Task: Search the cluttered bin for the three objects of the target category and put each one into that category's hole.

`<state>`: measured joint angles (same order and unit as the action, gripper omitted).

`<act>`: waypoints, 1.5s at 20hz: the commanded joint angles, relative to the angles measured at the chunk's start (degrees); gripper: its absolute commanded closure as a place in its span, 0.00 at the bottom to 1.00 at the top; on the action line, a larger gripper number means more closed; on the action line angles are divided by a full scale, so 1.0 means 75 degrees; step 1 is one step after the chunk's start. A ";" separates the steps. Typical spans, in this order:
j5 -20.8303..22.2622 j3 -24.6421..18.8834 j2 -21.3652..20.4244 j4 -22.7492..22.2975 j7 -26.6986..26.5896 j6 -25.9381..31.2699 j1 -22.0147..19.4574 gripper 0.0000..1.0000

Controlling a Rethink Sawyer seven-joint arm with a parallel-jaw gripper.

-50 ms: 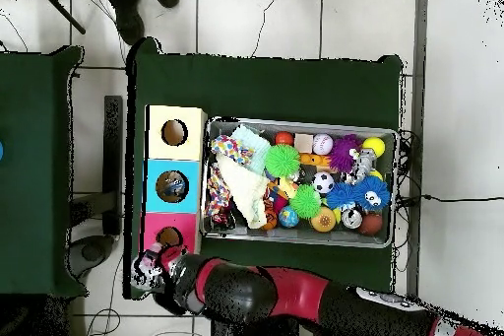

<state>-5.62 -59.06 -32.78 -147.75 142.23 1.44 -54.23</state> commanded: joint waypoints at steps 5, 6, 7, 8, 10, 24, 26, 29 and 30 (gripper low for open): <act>-0.0495 -0.0626 0.0181 -0.0402 0.2565 -0.1641 -0.0122 1.00; -0.0431 -0.0579 0.0233 -0.0470 0.2580 -0.1848 -0.0108 1.00; -0.0371 -0.0448 0.0233 -0.0508 0.2542 -0.2022 -0.0061 1.00; -0.0312 -0.0317 0.0232 -0.0547 0.2504 -0.2196 -0.0014 1.00; -0.0231 -0.0239 0.0220 -0.0688 0.2456 -0.2403 -0.0009 1.00; -0.0222 -0.1011 -0.0631 -0.2475 0.3823 -0.4357 0.0571 1.00; -0.0198 -0.1125 -0.0850 -0.2741 0.4233 -0.4678 0.0806 1.00; -0.0136 -0.1245 -0.1138 -0.3039 0.4834 -0.5106 0.1194 1.00; -0.0104 -0.1229 -0.1213 -0.3114 0.4999 -0.5256 0.1351 1.00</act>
<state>-6.78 -62.59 -39.00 -163.60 155.01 -35.11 -47.25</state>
